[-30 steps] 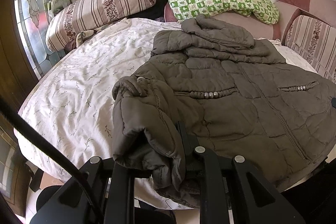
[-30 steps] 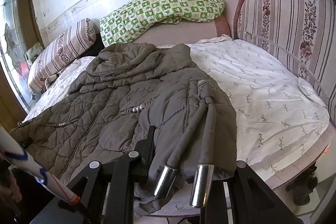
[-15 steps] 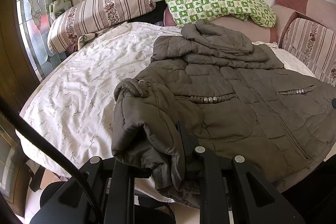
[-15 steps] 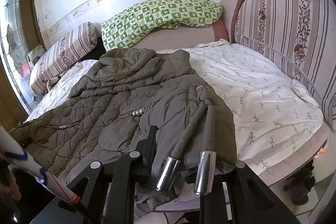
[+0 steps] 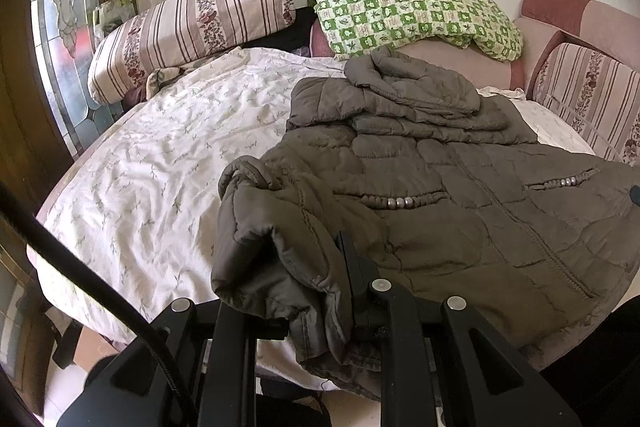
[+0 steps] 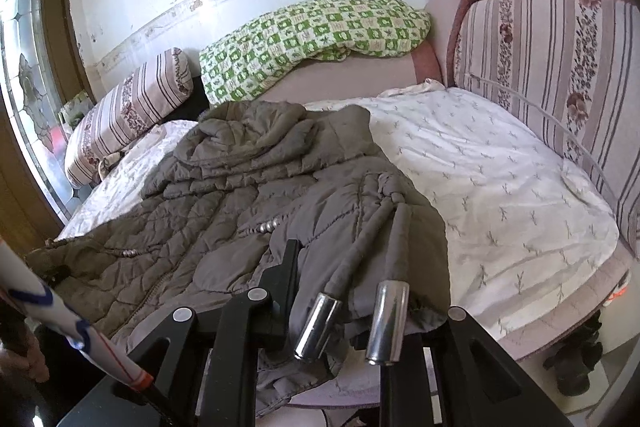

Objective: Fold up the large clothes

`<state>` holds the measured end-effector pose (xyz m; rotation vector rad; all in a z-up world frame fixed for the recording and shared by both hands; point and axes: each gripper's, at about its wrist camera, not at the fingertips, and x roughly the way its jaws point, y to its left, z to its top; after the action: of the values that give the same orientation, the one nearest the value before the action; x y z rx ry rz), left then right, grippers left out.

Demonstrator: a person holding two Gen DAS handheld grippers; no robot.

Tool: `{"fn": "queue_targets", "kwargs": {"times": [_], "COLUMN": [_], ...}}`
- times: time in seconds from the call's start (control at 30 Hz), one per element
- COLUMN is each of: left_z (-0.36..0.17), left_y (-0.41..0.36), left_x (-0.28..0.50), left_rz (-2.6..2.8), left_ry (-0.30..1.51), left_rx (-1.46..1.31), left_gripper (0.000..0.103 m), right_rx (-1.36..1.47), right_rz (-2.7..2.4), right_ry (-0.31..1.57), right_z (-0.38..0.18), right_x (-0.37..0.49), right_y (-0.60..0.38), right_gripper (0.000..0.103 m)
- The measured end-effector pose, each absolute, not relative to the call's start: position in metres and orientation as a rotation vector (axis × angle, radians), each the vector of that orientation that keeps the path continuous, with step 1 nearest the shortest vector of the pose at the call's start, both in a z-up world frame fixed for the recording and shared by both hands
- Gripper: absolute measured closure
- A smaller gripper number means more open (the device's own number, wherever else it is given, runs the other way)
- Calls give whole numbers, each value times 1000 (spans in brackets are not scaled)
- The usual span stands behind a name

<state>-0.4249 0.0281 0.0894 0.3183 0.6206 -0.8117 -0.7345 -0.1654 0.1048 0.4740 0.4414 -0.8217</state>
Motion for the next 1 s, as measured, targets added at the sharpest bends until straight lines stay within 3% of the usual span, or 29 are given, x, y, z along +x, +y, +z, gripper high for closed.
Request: {"fn": "queue_targets", "kwargs": {"times": [0.33,0.7,0.77,0.87,0.93,1.0], "left_z": [148,223,229,240,248,253], "left_y": [-3,-105,-123,-152,-167,-179], "left_x": [-399,-313,-293,-262,-242,-226], "left_rz": [-852,-907,-909,-898,-866,-824], "left_ry": [565,611,633,618,577,530], "left_rx": [301,262,244,221,198,204], "left_gripper": [83,77,74,60,43,43], "right_rx": [501,660,688,737,769,800], "right_rz": [-787,-748,-748,-759,-772,-799], "right_ry": [374,351,366,395,420,443], "right_z": [158,216,219,214,207,196], "right_x": [-716,-644,-623,-593,-573,-555], "right_y": [-209,-328,-360,-408,-438,-465], "right_gripper": [83,83,83,83,83,83]}}
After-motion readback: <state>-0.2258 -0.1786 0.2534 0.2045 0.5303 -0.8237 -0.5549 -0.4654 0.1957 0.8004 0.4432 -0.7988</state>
